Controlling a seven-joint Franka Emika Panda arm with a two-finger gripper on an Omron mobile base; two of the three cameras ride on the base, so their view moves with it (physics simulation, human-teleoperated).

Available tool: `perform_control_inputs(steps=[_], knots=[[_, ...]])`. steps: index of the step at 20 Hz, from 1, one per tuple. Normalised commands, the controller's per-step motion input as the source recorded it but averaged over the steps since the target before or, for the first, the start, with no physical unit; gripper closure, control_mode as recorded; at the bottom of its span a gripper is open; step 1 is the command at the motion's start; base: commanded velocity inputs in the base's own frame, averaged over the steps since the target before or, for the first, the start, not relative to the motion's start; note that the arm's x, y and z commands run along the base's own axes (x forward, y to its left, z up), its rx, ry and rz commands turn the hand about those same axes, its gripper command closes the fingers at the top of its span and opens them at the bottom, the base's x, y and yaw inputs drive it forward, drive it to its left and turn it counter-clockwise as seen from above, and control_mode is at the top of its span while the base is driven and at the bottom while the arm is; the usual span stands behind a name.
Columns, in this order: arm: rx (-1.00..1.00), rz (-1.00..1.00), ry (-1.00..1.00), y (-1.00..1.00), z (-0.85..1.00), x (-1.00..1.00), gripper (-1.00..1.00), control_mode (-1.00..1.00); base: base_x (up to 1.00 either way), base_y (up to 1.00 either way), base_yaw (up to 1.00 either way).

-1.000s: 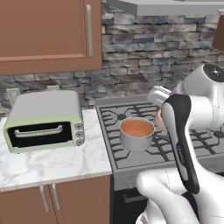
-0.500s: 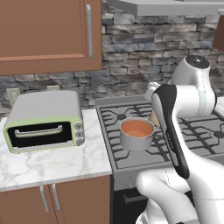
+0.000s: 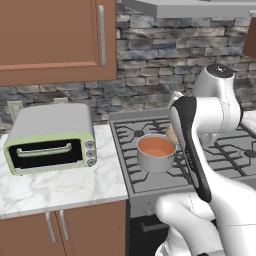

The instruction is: Retrieve the steak from the fridge and place it on the saucepan with marinade on the stove.

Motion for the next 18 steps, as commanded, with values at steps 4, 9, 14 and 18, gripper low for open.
perform_control_inputs(steps=[4,9,14,18], knots=[[0.17,-0.16,0.0,-0.02,-0.15,0.0,1.0,-1.0,0.0,0.0,0.0],[0.16,-0.14,-0.01,-0.02,0.0,0.0,1.0,-1.0,0.0,0.0,0.0],[0.1,-0.27,-0.03,0.0,0.0,0.0,1.0,-1.0,0.0,0.0,0.0],[0.07,-0.33,0.0,0.0,0.0,0.0,1.0,-1.0,0.0,0.0,0.0]])
